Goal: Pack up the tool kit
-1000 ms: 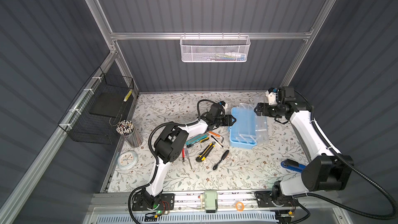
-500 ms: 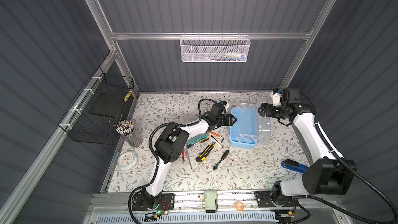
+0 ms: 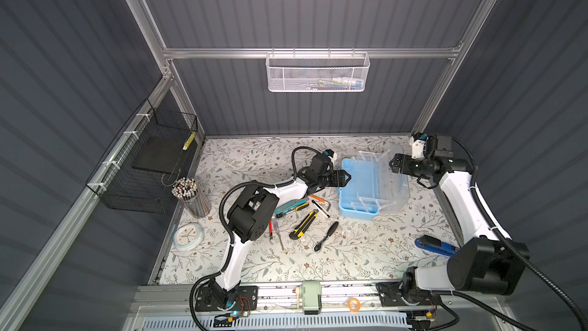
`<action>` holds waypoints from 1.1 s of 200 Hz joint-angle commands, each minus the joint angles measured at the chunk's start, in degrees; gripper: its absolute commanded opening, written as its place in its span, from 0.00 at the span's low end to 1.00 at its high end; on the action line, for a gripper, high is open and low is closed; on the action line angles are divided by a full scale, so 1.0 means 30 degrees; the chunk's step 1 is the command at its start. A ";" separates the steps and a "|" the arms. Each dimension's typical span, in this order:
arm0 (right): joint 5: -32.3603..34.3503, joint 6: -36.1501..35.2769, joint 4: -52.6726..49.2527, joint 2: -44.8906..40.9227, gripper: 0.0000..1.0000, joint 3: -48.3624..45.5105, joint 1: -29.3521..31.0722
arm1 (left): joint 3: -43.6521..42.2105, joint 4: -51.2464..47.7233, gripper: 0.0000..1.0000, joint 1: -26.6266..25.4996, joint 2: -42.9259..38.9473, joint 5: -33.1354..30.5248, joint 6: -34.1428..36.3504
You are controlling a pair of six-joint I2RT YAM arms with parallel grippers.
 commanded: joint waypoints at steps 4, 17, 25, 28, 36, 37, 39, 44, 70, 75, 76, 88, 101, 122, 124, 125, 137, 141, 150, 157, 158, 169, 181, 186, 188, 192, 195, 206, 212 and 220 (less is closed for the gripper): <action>0.0310 -0.0152 -0.0436 0.0552 0.91 -0.0750 -0.0558 | -0.0928 -0.0276 0.81 0.0187 -0.0649 0.0145 -0.0304; 0.0329 -0.0193 -0.0365 0.0769 0.91 -0.0826 -0.0777 | -0.0995 -0.0157 0.81 0.0188 -0.0718 0.0292 -0.0449; 0.0306 -0.0215 -0.0365 0.0953 0.90 -0.0849 -0.0934 | -0.1037 -0.0108 0.82 0.0184 -0.0764 0.0355 -0.0490; 0.0261 -0.0205 -0.0365 0.1030 0.91 -0.0867 -0.1014 | -0.1074 -0.0039 0.82 0.0165 -0.0788 0.0385 -0.0489; 0.0199 -0.0136 -0.0306 0.1221 0.90 -0.0848 -0.1153 | -0.1184 0.0087 0.83 0.0191 -0.0890 0.0435 -0.0496; 0.0191 -0.0143 -0.0291 0.1240 0.91 -0.0863 -0.1175 | -0.1192 0.0096 0.83 0.0191 -0.0895 0.0427 -0.0507; 0.0200 -0.0126 -0.0280 0.1269 0.91 -0.0852 -0.1184 | -0.1235 0.0124 0.84 0.0191 -0.0920 0.0420 -0.0493; 0.0136 -0.0120 -0.0236 0.1365 0.90 -0.0853 -0.1223 | -0.1298 0.0202 0.84 0.0169 -0.0983 0.0362 -0.0504; -0.0014 -0.0040 -0.0069 0.1904 0.91 -0.0798 -0.1444 | -0.2181 0.0789 0.87 0.0183 -0.1403 0.0465 -0.0620; -0.0018 -0.0033 0.0036 0.1982 0.91 -0.0827 -0.1464 | -0.2365 0.1035 0.88 0.0174 -0.1530 0.0474 -0.0716; -0.0020 -0.0032 0.0055 0.2001 0.91 -0.0823 -0.1462 | -0.2383 0.1083 0.88 0.0168 -0.1552 0.0475 -0.0720; -0.0212 -0.0103 0.0242 0.2164 0.91 -0.0848 -0.1573 | -0.2682 0.1469 0.88 0.0188 -0.1849 0.0490 -0.0841; -0.0743 -0.0069 0.0624 0.2299 0.91 -0.0877 -0.1774 | -0.2999 0.1803 0.91 0.0173 -0.2191 0.0568 -0.0952; -0.1167 -0.0117 0.1083 0.2489 0.93 -0.0794 -0.2182 | -0.3251 0.1977 0.92 0.0175 -0.2453 0.0611 -0.0915; -0.1187 -0.0119 0.1133 0.2504 0.93 -0.0776 -0.2212 | -0.3251 0.1928 0.92 0.0165 -0.2467 0.0613 -0.0903; -0.1190 -0.0134 0.1131 0.2496 0.93 -0.0768 -0.2232 | -0.3251 0.1910 0.92 0.0165 -0.2460 0.0604 -0.0872; -0.1219 -0.0178 0.1108 0.2646 0.93 -0.0569 -0.2393 | -0.2929 0.1198 0.92 0.0173 -0.2341 0.0415 -0.0587; -0.1175 -0.0179 0.1064 0.2724 0.93 -0.0465 -0.2438 | -0.2775 0.0872 0.91 0.0190 -0.2273 0.0356 -0.0460; -0.1096 -0.0165 0.0970 0.2887 0.94 -0.0283 -0.2561 | -0.2420 0.0238 0.90 0.0168 -0.2021 0.0227 -0.0329; -0.0921 -0.0099 0.0983 0.3005 0.95 -0.0230 -0.2644 | -0.2184 -0.0151 0.89 0.0187 -0.1848 0.0151 -0.0215; -0.0881 -0.0095 0.0983 0.3040 0.95 -0.0232 -0.2653 | -0.2146 -0.0214 0.89 0.0189 -0.1828 0.0153 -0.0220; -0.0436 -0.0011 0.0876 0.3312 0.96 -0.0097 -0.2766 | -0.1937 -0.0548 0.88 0.0184 -0.1608 0.0073 -0.0147; -0.0475 0.0025 0.0725 0.3593 0.96 0.0056 -0.2840 | -0.1819 -0.0681 0.87 0.0179 -0.1439 0.0015 -0.0108; -0.0529 0.0015 0.0700 0.3673 0.96 0.0067 -0.2869 | -0.1743 -0.0757 0.86 0.0181 -0.1376 0.0004 -0.0064; -0.0544 0.0009 0.0693 0.3708 0.96 0.0062 -0.2874 | -0.1739 -0.0807 0.86 0.0174 -0.1348 0.0007 -0.0031; -0.0548 0.0045 0.0731 0.3734 0.96 0.0075 -0.2867 | -0.1728 -0.0868 0.86 0.0187 -0.1250 -0.0036 0.0003; -0.0563 0.0080 0.0725 0.3780 0.96 0.0087 -0.2874 | -0.1728 -0.0929 0.85 0.0169 -0.1236 -0.0049 0.0045; -0.0794 0.0114 0.0881 0.3842 0.96 -0.0029 -0.2889 | -0.1727 -0.1094 0.85 0.0191 -0.1107 -0.0040 0.0068; -0.0895 0.0154 0.0964 0.3893 0.96 -0.0093 -0.2879 | -0.1727 -0.1068 0.84 0.0169 -0.1054 0.0012 0.0111; -0.1026 0.0196 0.1049 0.3943 0.97 -0.0175 -0.2873 | -0.1743 -0.1067 0.83 0.0182 -0.1016 0.0116 0.0095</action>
